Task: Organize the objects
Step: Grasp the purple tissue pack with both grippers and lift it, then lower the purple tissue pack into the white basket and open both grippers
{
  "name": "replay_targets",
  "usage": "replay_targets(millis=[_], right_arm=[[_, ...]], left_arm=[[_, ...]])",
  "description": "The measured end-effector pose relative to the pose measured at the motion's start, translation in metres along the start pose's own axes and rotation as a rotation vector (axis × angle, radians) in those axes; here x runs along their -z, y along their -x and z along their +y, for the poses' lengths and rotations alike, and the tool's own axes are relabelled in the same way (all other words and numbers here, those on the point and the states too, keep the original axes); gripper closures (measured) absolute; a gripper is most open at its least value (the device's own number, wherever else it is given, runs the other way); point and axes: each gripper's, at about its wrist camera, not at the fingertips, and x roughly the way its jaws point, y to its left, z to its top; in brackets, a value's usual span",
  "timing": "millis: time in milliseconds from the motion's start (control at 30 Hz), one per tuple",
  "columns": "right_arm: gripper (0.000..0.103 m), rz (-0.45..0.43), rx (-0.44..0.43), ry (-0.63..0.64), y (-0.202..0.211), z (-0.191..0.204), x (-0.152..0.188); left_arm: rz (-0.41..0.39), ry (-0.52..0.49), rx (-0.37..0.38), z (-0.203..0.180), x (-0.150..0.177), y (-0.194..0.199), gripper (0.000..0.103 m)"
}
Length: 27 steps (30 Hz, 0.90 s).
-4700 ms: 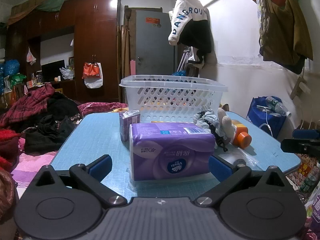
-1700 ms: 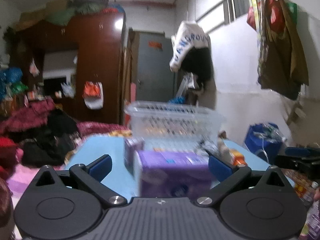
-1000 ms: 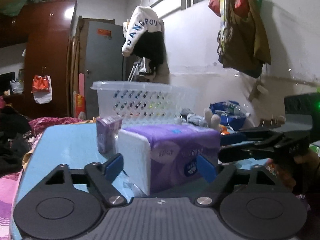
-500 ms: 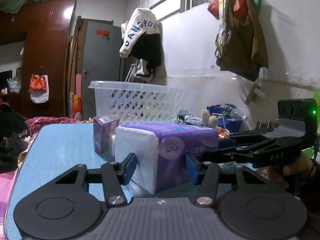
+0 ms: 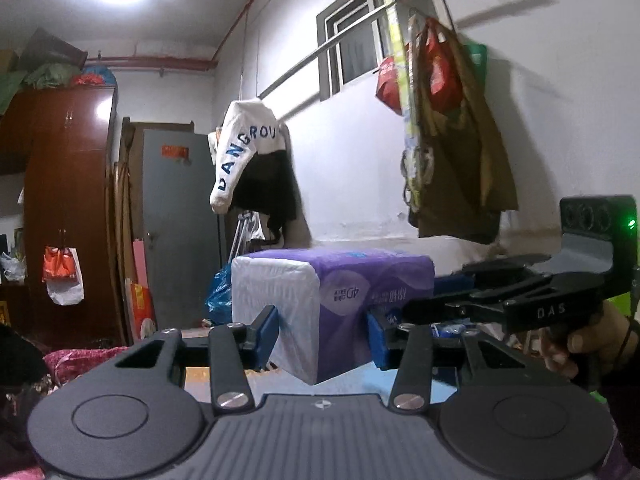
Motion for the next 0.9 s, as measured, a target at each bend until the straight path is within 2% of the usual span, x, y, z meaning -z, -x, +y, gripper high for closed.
replay_targets(millis=[67,167,400,567,667,733,800,833,867,900], right_arm=[[0.055,0.015,0.026,-0.018,-0.017,-0.016,-0.017],[0.055,0.087,0.043,-0.050,-0.054,-0.046,-0.028],[0.055,0.321,0.062,-0.188,-0.142,-0.107,0.005],[0.055,0.443,0.085,-0.233,-0.175,-0.133,0.025],[0.055,0.534,0.108,-0.224,-0.178,-0.129,0.036],[0.054,0.546,0.130,-0.199,-0.179,-0.126,0.038],[0.052,0.549,0.136,-0.202,-0.176,-0.124,0.034],[0.047,0.524,0.133,-0.215,-0.170,-0.122,0.032],[0.040,0.488,0.139,-0.222,-0.162,-0.120,0.027],[0.019,0.446,0.148,-0.213,-0.151,-0.115,0.022]], left_arm=[[0.035,0.032,0.007,0.015,-0.014,-0.032,0.054],[0.113,0.110,0.027,0.044,-0.015,-0.079,0.054],[0.375,0.236,-0.010,0.093,0.016,-0.186,0.054],[0.517,0.308,-0.019,0.113,0.043,-0.222,0.053],[0.582,0.294,-0.036,0.113,0.054,-0.233,0.053],[0.595,0.299,-0.043,0.114,0.057,-0.235,0.053],[0.553,0.251,-0.070,0.110,0.053,-0.223,0.052],[0.517,0.237,-0.080,0.108,0.048,-0.214,0.045],[0.476,0.231,-0.088,0.106,0.042,-0.203,0.038],[0.426,0.225,-0.096,0.103,0.036,-0.187,0.026]])
